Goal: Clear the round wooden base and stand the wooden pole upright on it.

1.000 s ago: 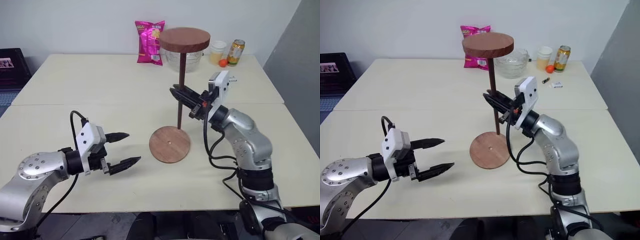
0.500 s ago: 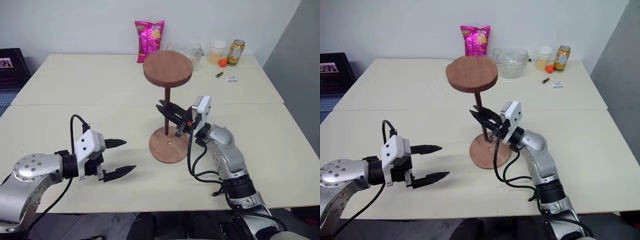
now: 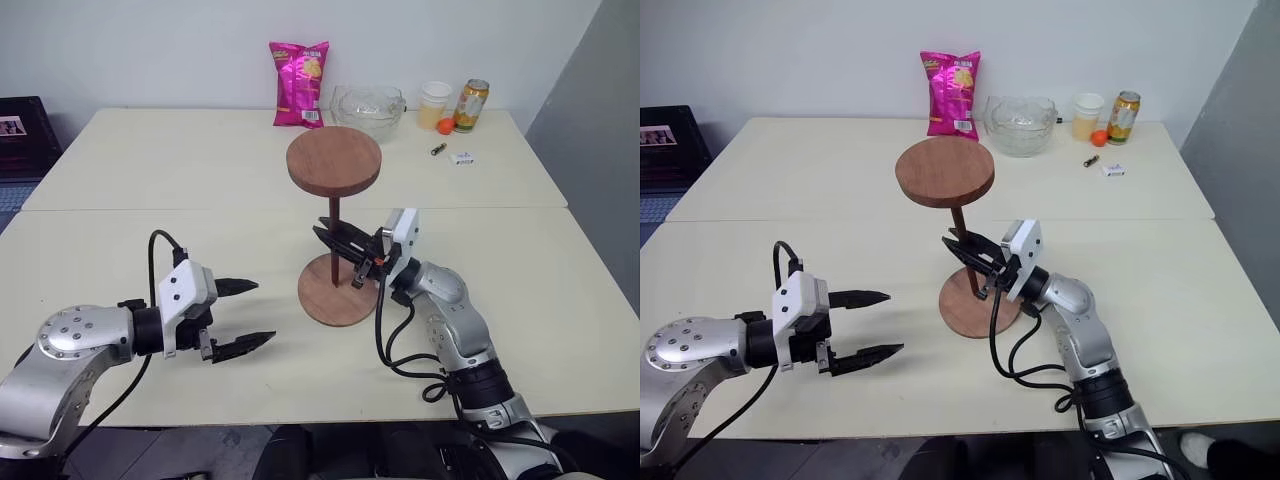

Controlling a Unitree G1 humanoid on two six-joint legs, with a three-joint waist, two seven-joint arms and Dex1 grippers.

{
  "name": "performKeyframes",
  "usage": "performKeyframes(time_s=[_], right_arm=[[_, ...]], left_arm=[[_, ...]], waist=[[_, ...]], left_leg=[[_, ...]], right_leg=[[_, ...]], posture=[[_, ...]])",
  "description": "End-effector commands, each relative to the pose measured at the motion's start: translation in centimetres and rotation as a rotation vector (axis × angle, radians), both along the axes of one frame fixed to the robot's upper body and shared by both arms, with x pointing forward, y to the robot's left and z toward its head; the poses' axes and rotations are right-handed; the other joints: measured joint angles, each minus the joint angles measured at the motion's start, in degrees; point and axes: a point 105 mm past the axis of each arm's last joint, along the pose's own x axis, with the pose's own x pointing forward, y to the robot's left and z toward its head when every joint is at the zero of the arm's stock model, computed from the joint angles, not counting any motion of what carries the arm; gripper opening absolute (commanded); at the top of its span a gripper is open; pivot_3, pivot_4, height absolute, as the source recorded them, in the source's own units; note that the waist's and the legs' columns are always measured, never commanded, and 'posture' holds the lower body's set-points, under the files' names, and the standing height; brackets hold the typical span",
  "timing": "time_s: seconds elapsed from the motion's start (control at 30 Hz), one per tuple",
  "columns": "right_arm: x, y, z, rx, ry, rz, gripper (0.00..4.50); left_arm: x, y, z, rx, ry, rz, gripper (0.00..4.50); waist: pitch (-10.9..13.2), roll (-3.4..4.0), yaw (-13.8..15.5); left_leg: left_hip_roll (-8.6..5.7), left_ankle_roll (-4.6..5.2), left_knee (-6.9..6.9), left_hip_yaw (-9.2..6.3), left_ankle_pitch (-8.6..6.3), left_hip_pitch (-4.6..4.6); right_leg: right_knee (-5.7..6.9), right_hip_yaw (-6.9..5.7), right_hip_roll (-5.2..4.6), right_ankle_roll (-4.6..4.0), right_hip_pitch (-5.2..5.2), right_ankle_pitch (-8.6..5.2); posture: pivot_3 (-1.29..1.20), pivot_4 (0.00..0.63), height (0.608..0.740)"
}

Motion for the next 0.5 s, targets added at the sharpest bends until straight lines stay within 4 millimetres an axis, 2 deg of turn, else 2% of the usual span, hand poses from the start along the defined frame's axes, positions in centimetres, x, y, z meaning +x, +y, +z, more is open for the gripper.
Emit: performKeyframes(time_s=[0.03,0.5], right_arm=[[-0.2,-0.3,0.7,0.018,-0.042,-0.008,0.25],[0.1,-0.3,-0.4,-0.006,-0.022,-0.015,0.25]], left_arm=[[0.0,-0.3,0.4,-0.004,-0.028,-0.025,4.5],[0.1,-0.7,0.5,0.001,-0.033,-0.039,4.5]], waist=[[0.0,0.0,0.0],[0.0,0.0,0.0]], left_leg=[[0.0,0.0,0.0,0.0,0.0,0.0],[0.0,0.0,0.0,0.0,0.0,0.0]], right_leg=[[0.0,0.0,0.0,0.0,0.0,0.0],[0.0,0.0,0.0,0.0,0.0,0.0]], posture=[[0.0,0.15,0.74],[0.0,0.15,0.74]])
